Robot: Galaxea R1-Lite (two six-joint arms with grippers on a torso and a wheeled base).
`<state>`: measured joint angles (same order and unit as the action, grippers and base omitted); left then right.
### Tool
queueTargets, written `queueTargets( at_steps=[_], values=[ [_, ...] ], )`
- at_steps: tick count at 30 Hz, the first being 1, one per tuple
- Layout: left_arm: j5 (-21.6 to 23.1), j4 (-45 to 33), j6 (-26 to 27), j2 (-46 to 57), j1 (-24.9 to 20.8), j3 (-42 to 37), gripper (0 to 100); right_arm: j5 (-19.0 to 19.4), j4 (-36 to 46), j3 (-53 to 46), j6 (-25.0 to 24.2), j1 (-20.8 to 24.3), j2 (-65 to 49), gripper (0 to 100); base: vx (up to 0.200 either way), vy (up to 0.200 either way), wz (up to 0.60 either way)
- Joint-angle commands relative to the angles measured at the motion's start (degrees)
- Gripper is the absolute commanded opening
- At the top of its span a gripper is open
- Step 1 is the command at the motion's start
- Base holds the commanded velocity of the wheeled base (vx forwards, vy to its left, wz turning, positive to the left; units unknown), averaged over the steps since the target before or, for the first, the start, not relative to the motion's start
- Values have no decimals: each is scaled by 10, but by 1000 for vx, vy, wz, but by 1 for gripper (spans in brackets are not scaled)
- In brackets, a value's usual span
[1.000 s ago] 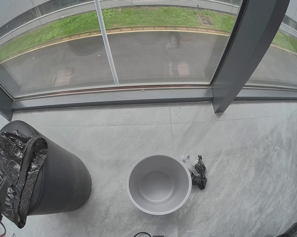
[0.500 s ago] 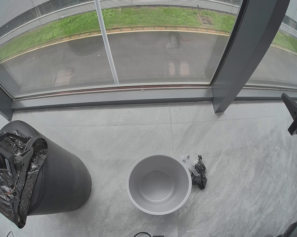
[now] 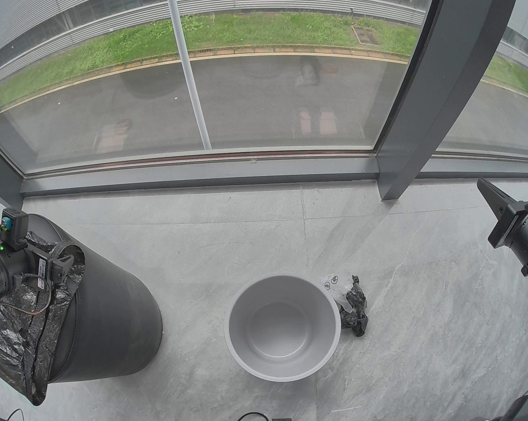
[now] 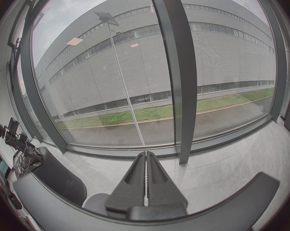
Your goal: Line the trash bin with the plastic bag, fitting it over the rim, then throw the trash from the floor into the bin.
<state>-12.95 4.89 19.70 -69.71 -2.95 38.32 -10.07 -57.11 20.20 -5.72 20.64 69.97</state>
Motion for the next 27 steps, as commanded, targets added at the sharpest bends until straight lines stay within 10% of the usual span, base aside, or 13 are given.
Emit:
queueTargets(
  at_steps=[1, 22, 23, 27],
  values=[
    [-3, 0, 0, -32, 0, 10, 100, 0, 0, -2, 0, 1, 2, 0, 0, 0, 0],
    [-14, 41, -3, -96, 19, 11, 100, 6, 0, -6, -2, 2, 2, 0, 0, 0, 0],
    [-14, 41, -4, -95, 19, 11, 0, 6, 0, -6, -2, 2, 2, 0, 0, 0, 0],
    [-13, 42, -7, -85, 15, 9, 0, 6, 0, -8, -1, 3, 2, 0, 0, 0, 0]
  ],
)
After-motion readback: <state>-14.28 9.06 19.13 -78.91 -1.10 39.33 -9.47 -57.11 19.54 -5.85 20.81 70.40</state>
